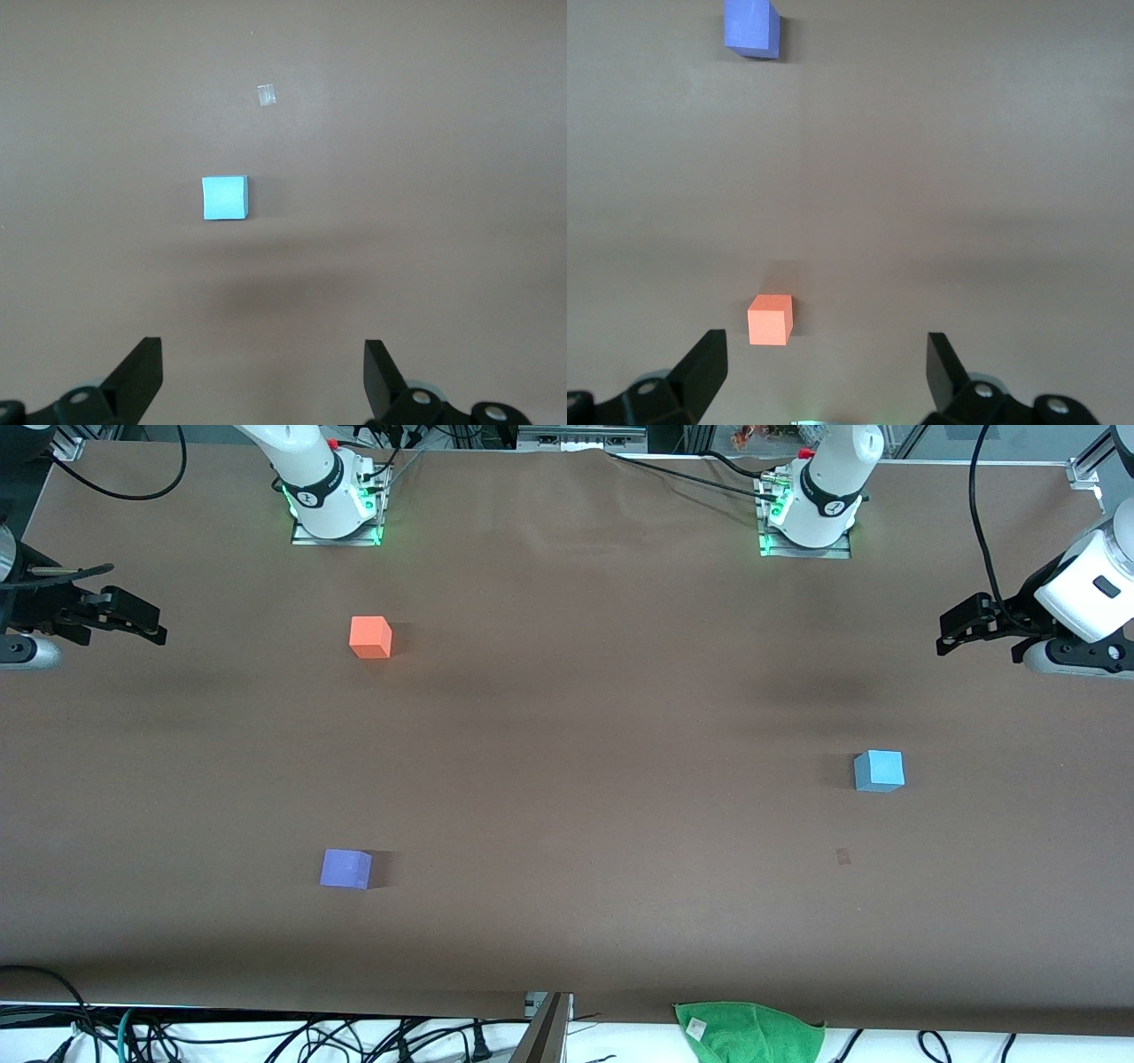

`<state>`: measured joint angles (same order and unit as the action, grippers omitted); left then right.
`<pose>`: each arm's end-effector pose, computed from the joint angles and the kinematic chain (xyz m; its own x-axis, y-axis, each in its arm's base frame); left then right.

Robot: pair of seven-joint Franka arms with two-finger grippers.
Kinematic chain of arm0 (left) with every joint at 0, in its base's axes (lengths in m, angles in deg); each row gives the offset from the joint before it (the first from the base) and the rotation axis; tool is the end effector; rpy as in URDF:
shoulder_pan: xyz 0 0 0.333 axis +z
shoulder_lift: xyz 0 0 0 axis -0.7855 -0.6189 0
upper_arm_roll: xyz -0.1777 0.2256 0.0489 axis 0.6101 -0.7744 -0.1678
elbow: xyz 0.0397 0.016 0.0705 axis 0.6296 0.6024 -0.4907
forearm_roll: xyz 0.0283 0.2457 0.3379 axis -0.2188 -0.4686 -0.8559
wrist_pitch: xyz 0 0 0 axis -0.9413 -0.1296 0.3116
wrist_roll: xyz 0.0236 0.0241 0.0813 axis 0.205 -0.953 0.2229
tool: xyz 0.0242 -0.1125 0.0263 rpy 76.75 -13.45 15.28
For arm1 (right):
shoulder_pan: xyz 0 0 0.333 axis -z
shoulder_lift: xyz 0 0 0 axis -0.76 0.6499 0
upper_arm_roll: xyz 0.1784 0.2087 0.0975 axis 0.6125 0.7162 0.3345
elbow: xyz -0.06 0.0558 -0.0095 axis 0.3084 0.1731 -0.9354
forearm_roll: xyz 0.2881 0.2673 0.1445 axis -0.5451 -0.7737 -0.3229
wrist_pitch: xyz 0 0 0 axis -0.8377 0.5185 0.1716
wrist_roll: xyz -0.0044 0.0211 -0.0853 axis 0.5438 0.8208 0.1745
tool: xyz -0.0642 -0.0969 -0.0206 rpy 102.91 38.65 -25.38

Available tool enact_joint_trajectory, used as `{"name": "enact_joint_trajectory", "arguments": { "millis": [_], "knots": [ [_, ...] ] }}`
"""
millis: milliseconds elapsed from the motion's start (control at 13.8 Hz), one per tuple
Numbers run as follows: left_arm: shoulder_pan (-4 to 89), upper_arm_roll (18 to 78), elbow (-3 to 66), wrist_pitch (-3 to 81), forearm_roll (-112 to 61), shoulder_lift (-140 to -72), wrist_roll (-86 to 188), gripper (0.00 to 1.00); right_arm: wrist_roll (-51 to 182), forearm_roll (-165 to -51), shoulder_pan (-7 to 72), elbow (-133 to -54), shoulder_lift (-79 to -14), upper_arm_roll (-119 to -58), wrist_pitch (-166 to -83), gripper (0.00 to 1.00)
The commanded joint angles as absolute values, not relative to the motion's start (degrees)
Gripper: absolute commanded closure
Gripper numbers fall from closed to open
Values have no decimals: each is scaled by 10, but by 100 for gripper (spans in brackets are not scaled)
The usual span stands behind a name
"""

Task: Place blue block between orange and purple blocks

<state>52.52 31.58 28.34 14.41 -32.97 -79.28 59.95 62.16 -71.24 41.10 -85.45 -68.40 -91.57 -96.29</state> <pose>0.5748 -0.0129 0.5468 0.9969 -0.0576 -0.0537 -0.0561 -0.9980 0.0292 0.5834 0.0002 0.5595 0.9956 0.0225 -0.0914 0.0221 -0.9997 -0.0050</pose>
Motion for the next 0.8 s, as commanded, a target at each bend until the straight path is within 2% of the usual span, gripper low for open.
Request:
{"name": "enact_joint_trajectory", "arguments": {
  "millis": [0, 727],
  "knots": [
    [522, 319, 266, 131, -346, -799, 594, 0, 626, -722, 411, -841, -683, -912, -956, 1],
    [528, 325, 267, 117, -343, -796, 590, 0, 628, -722, 412, -841, -683, -913, -956, 1]
  ]
}}
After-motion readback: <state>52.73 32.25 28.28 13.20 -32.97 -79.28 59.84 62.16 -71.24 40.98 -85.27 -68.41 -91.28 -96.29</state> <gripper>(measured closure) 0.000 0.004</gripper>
